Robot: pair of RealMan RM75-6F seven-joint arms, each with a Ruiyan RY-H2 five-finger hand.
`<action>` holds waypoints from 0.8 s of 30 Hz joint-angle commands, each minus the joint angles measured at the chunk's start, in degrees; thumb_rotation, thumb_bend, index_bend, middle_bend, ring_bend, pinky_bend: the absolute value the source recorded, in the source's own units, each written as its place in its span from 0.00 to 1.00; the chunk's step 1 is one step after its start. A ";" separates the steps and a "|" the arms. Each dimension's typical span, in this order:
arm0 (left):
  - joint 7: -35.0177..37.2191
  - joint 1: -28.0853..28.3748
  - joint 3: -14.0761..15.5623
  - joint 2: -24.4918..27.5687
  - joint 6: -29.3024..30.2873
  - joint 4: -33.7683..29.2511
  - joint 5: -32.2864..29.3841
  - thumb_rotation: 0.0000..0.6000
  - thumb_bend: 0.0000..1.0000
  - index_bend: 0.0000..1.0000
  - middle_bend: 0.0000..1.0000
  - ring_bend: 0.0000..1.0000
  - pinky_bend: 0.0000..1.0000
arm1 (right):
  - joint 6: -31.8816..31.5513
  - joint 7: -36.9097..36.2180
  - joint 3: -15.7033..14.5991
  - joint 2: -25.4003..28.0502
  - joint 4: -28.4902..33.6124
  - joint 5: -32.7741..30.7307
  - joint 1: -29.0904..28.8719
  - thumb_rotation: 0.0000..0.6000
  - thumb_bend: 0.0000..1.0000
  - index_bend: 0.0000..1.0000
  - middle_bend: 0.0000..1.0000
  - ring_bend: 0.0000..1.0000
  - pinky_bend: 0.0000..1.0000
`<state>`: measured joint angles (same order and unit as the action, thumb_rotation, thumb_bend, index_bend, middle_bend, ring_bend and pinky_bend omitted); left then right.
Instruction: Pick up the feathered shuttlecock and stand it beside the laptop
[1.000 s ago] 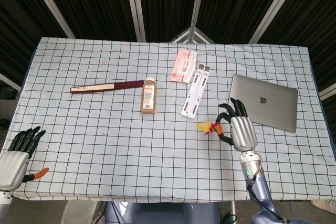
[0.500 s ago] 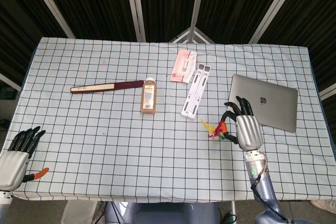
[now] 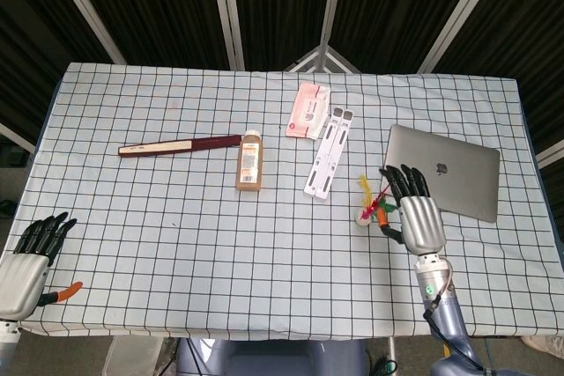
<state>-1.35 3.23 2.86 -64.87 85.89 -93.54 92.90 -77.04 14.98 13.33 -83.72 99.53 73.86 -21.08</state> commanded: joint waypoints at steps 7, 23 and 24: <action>0.21 -0.05 0.01 0.00 0.20 0.03 0.14 1.00 0.00 0.00 0.00 0.00 0.00 | -1.85 2.51 0.05 5.99 4.50 1.40 1.20 1.00 0.47 0.00 0.00 0.00 0.00; -0.99 -0.28 -0.14 -0.78 1.22 1.05 0.89 1.00 0.00 0.00 0.00 0.00 0.00 | -14.58 -0.88 -16.61 21.04 -4.82 17.75 17.54 1.00 0.36 0.00 0.00 0.00 0.00; -1.21 -0.30 -0.17 -0.85 1.37 1.15 1.01 1.00 0.00 0.00 0.00 0.00 0.00 | -14.55 -1.34 -17.08 21.23 -4.93 17.57 18.12 1.00 0.34 0.00 0.00 0.00 0.00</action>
<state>-2.38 2.96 2.72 -65.65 87.13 -92.49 93.82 -90.84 14.78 -2.23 -63.24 95.68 90.82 -4.60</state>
